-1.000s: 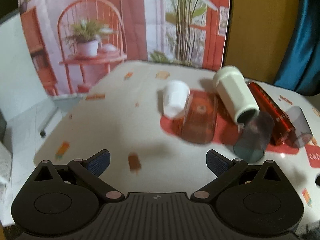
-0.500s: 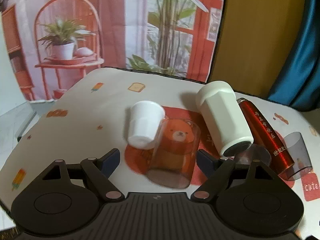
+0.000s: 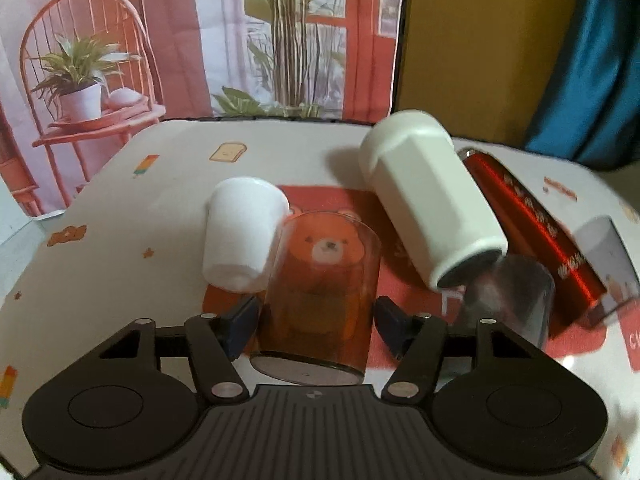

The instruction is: Flip cup upright

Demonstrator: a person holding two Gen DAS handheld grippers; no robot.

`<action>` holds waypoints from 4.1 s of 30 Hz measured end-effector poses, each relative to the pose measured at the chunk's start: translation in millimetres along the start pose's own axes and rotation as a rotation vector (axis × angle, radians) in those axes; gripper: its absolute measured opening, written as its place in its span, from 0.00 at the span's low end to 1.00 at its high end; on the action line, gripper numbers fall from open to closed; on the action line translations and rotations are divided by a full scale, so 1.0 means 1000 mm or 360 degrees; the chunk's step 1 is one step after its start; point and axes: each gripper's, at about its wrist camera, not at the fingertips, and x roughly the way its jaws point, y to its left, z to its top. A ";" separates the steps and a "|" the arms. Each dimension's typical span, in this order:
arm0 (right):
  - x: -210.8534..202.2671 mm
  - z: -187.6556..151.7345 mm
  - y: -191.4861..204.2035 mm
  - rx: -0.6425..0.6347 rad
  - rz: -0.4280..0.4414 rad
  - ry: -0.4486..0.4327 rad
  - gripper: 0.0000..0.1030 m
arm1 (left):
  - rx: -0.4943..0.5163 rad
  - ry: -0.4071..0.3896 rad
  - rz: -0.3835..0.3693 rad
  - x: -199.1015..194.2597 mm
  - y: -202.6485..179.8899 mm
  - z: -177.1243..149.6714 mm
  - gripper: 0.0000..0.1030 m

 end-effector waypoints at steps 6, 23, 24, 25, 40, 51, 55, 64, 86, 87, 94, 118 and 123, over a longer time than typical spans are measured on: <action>0.001 -0.002 -0.001 0.0008 0.0004 0.0018 1.00 | -0.0037 0.0084 -0.0036 -0.025 0.008 -0.021 0.64; 0.000 -0.005 -0.010 0.0080 -0.0013 0.0022 1.00 | 0.0008 0.0210 -0.0242 -0.091 -0.012 -0.079 0.64; 0.000 -0.005 -0.012 0.0086 -0.0018 0.0020 1.00 | 0.0009 0.0212 -0.0271 -0.091 -0.018 -0.078 0.64; 0.000 -0.005 -0.013 0.0091 -0.0022 0.0018 1.00 | 0.0013 0.0214 -0.0293 -0.091 -0.023 -0.077 0.64; -0.007 -0.004 -0.019 0.0121 -0.0079 0.0031 1.00 | -0.0054 0.0228 -0.0586 -0.101 -0.055 -0.078 0.67; 0.000 0.008 0.006 0.0046 -0.0004 0.0164 1.00 | -0.0169 -0.0191 -0.0309 -0.144 0.000 -0.073 0.83; 0.014 0.015 0.028 -0.0034 0.0048 0.0252 1.00 | -0.0239 -0.0306 -0.0122 -0.150 0.026 -0.076 0.88; 0.061 0.033 0.090 -0.0203 0.0169 0.0482 1.00 | -0.0476 -0.0160 0.0054 -0.132 0.078 -0.093 0.89; 0.082 0.023 0.076 -0.0105 0.0230 0.0558 0.66 | -0.0568 -0.0064 0.0056 -0.113 0.092 -0.106 0.90; 0.080 0.023 0.073 -0.0102 0.0235 0.0558 0.65 | -0.0560 -0.0064 0.0058 -0.113 0.092 -0.106 0.90; 0.074 0.018 0.050 -0.0053 0.0245 0.0580 0.65 | -0.0543 -0.0037 0.0065 -0.114 0.090 -0.109 0.90; 0.037 0.032 0.025 -0.0185 0.0052 0.0242 0.61 | -0.0543 0.0013 0.0061 -0.108 0.087 -0.109 0.90; 0.047 0.039 0.002 -0.0183 -0.0093 0.0189 0.61 | -0.0539 0.0017 0.0061 -0.107 0.087 -0.110 0.90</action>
